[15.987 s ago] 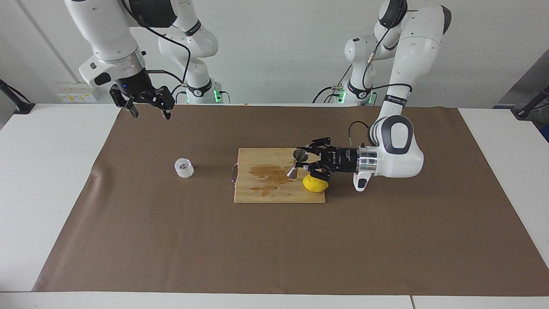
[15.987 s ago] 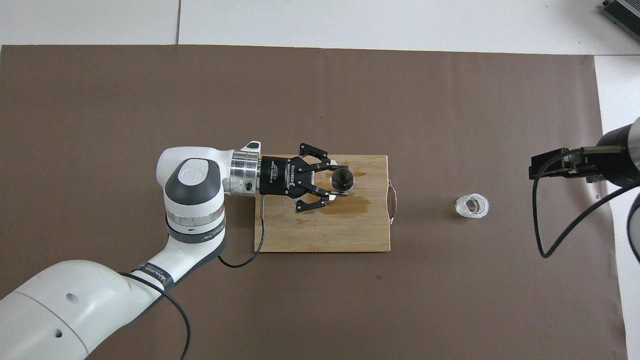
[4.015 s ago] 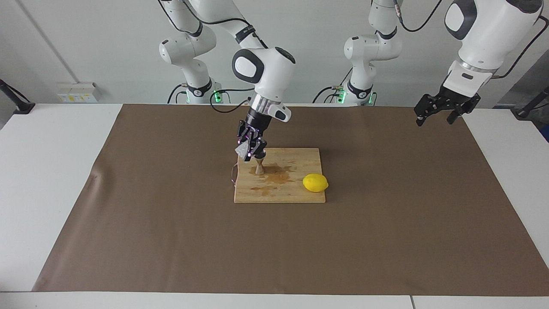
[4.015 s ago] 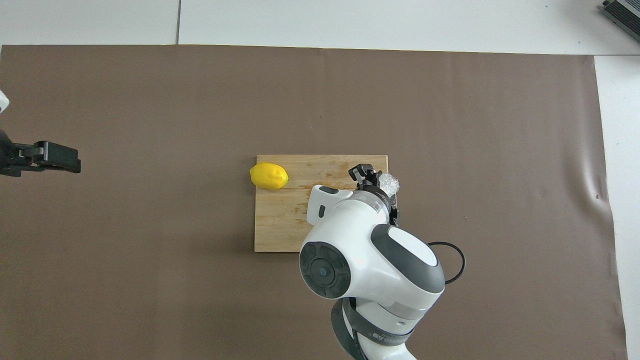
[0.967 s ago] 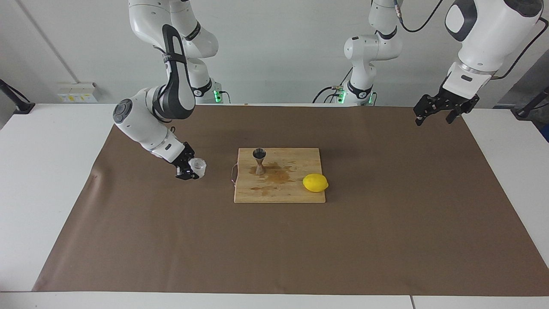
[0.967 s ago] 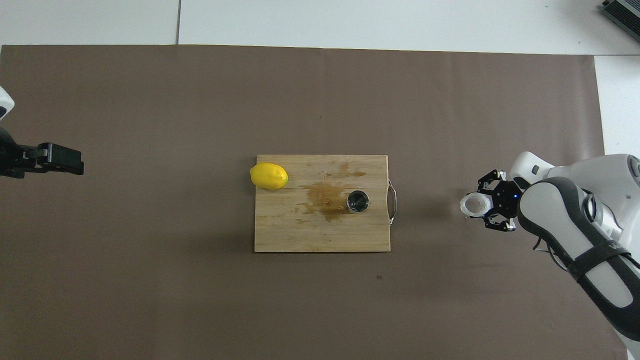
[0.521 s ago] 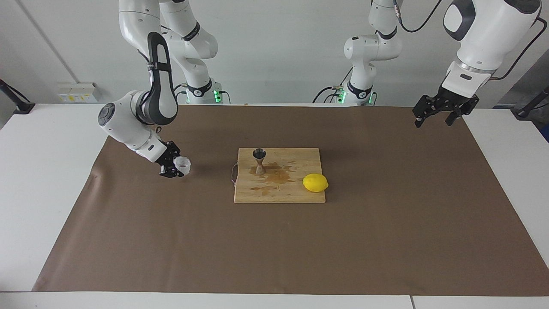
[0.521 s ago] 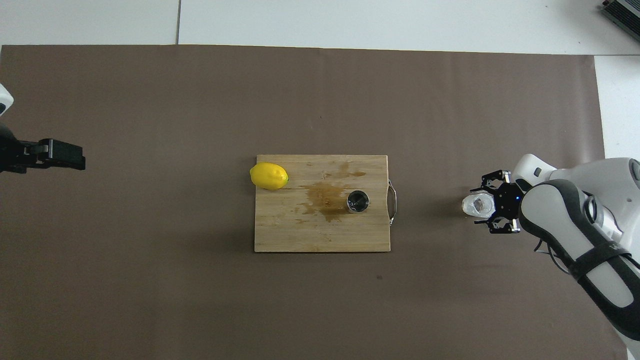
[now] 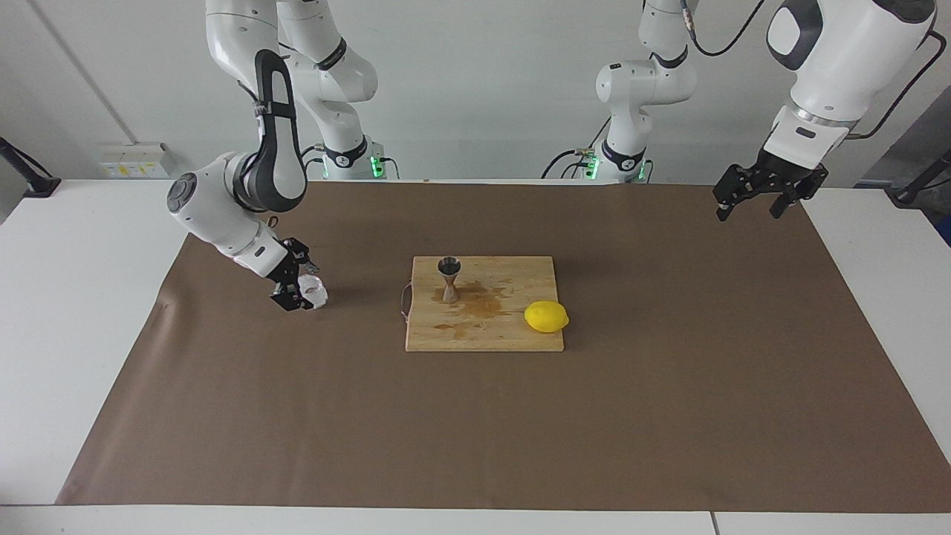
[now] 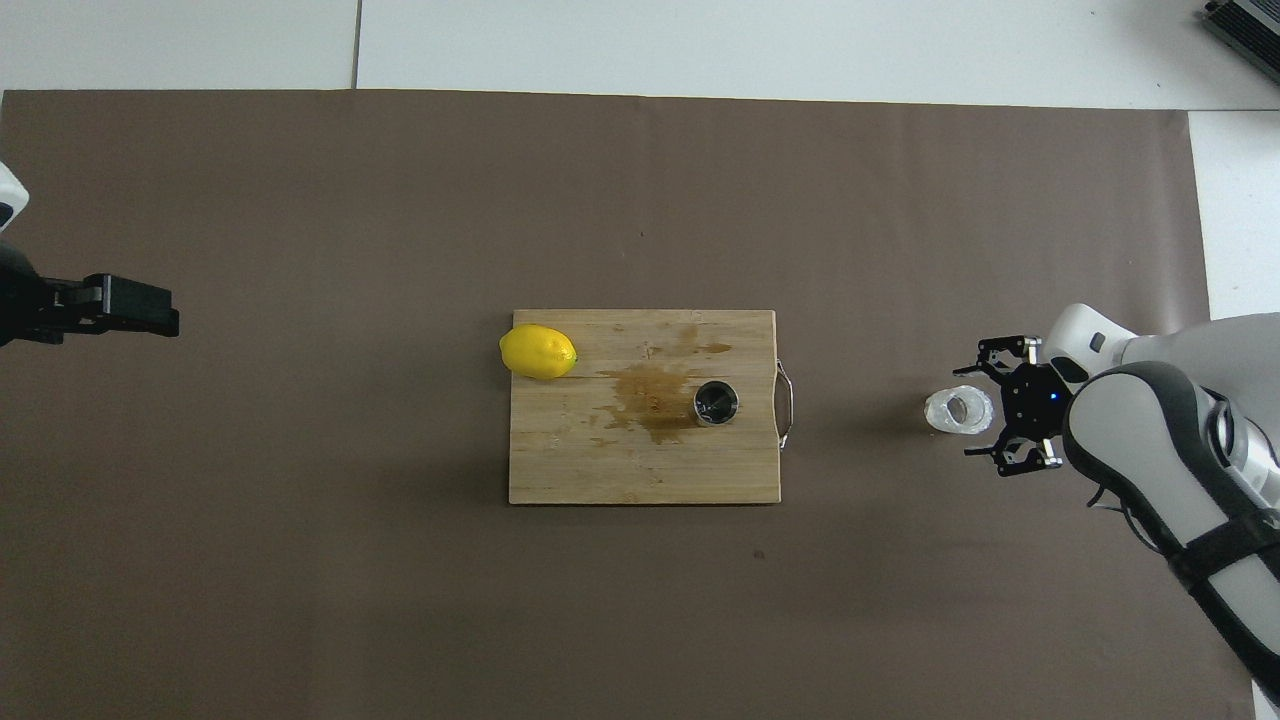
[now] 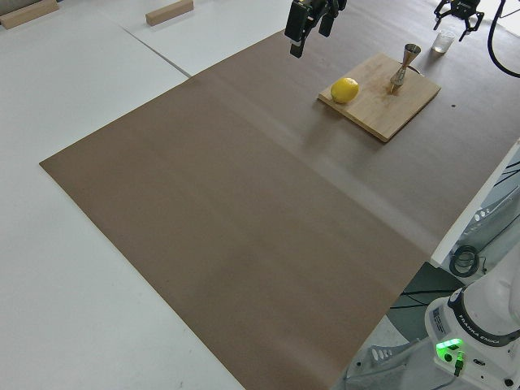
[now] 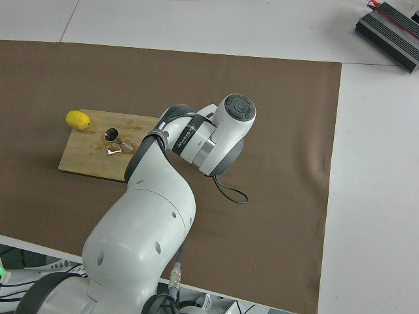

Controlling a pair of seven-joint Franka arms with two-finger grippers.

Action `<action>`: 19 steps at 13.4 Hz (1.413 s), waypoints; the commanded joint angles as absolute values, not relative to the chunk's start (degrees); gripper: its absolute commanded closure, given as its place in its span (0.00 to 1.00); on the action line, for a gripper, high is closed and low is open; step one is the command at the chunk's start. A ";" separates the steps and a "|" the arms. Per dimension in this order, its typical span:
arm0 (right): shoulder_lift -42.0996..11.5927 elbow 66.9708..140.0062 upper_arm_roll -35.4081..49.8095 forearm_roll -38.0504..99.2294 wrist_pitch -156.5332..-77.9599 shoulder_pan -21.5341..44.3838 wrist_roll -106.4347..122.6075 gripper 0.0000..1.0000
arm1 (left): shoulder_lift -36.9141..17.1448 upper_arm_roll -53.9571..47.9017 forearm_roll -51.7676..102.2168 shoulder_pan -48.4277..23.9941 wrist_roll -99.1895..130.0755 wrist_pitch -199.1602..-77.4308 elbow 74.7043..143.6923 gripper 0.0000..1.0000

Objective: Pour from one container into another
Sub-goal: 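Open the right gripper to release the white cup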

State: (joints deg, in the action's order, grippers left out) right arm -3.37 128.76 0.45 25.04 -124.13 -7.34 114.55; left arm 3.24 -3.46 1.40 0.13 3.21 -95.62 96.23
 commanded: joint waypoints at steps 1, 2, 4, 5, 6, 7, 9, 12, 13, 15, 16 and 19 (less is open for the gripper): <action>0.61 128.41 0.97 21.28 -120.15 -8.61 107.26 0.00 | 3.87 -2.99 2.02 -0.44 2.29 -96.42 96.94 0.00; 1.40 127.63 1.05 19.88 -119.97 -8.44 103.83 0.00 | 3.87 -3.08 2.02 -0.44 2.20 -96.42 96.94 0.00; 2.98 126.66 1.58 18.38 -119.97 -7.74 97.07 0.00 | 4.04 -3.08 2.02 -0.44 2.55 -95.28 97.03 0.00; 3.42 125.78 1.67 16.19 -119.80 -6.95 91.72 0.00 | 4.04 -3.08 2.02 -0.27 2.64 -94.23 97.03 0.00; 3.60 124.03 1.67 14.34 -118.92 -5.55 86.01 0.00 | 4.13 -3.08 2.02 -0.35 2.72 -93.70 97.03 0.00; 3.60 121.84 1.67 11.89 -118.05 -4.93 79.43 0.00 | 4.13 -2.99 2.02 -0.35 2.72 -93.69 97.03 0.00; 3.25 117.18 2.37 7.84 -117.77 -3.96 66.34 0.00 | 4.13 -2.99 2.02 0.00 2.72 -93.69 97.03 0.00; 2.90 112.78 2.55 6.16 -117.51 -3.34 48.57 0.00 | 4.13 -2.90 2.02 0.44 2.81 -93.69 97.03 0.00; 2.99 111.46 2.55 5.02 -116.81 -3.25 43.03 0.00 | 4.13 -2.90 2.02 0.44 2.73 -93.69 97.03 0.00; 3.08 108.82 2.55 2.82 -114.18 -3.16 29.34 0.00 | 4.13 -2.90 2.02 0.35 2.72 -93.69 97.03 0.00; 3.16 107.24 2.55 2.73 -112.52 -3.16 21.26 0.00 | 4.13 -2.90 2.02 0.44 2.72 -93.69 97.03 0.00; 2.81 102.49 2.64 2.03 -107.94 -2.99 1.99 0.00 | 4.13 -2.90 2.02 0.44 2.72 -93.69 97.03 0.00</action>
State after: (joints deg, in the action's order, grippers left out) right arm 3.70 106.13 2.20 3.86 -110.98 -2.83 12.27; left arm 3.24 -3.08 1.47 0.31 3.15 -94.37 96.27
